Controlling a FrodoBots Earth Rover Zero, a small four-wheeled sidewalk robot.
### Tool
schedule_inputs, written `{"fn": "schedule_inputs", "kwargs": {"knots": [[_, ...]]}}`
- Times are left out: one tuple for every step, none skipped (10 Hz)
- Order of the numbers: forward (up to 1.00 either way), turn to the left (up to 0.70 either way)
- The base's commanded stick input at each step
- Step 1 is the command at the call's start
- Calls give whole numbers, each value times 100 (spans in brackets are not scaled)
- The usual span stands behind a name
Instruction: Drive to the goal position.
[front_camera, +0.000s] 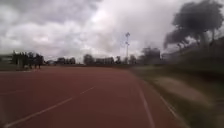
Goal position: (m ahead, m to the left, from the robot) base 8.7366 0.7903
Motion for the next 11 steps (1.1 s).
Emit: {"fn": "schedule_inputs", "kwargs": {"knots": [[85,1],[85,1],[85,1],[85,-5],[85,-18],[85,-31],[85,-21],[85,-7],[85,1],[85,1],[85,1]]}}
